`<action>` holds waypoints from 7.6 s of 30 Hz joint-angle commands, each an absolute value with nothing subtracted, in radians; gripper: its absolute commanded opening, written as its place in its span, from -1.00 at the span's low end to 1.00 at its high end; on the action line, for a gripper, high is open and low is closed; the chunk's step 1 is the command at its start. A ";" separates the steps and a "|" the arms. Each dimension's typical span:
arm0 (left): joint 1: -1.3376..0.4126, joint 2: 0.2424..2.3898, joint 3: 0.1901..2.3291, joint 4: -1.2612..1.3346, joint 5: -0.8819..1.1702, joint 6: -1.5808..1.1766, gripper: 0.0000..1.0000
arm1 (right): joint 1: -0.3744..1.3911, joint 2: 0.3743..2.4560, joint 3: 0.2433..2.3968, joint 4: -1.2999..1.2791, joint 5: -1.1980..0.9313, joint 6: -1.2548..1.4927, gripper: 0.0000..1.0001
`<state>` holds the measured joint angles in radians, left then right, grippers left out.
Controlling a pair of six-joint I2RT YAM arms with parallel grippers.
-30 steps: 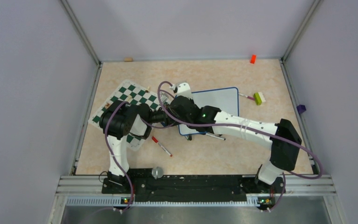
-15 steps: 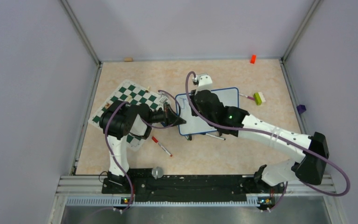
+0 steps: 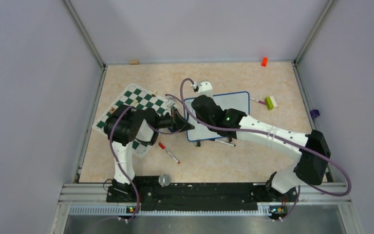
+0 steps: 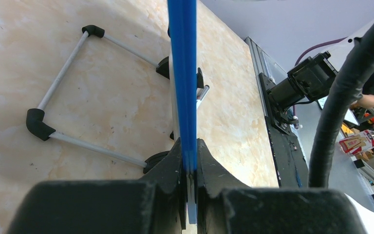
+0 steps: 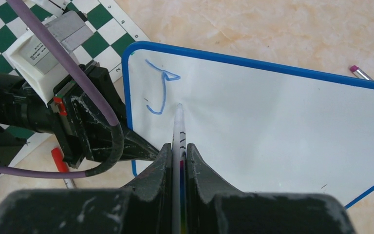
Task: Write a sentence on the whiteboard
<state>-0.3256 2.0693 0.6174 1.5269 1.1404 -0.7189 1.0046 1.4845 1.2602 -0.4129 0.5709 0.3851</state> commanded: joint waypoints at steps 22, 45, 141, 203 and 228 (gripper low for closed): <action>-0.332 2.076 0.625 1.620 1.184 -0.652 -1.00 | 1.013 1.581 1.380 -0.425 0.657 0.356 -1.00; -0.332 2.073 0.624 1.619 1.185 -0.647 -1.00 | 1.020 1.516 1.277 -0.476 0.652 0.379 -1.00; -0.331 2.054 0.612 1.620 1.182 -0.631 -1.00 | 0.962 1.489 1.248 -0.520 0.687 0.459 -1.00; -0.331 2.050 0.606 1.620 1.181 -0.626 -1.00 | 0.947 1.502 1.279 -0.485 0.569 0.458 -1.00; -0.331 2.049 0.608 1.620 1.182 -0.627 -1.00 | 0.882 1.379 1.284 -0.493 0.702 0.404 -1.00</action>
<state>-0.3267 2.0686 0.6182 1.5269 1.1454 -0.7048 0.9031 1.3563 1.2385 -0.5129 0.6472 0.4267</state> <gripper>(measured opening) 0.088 0.088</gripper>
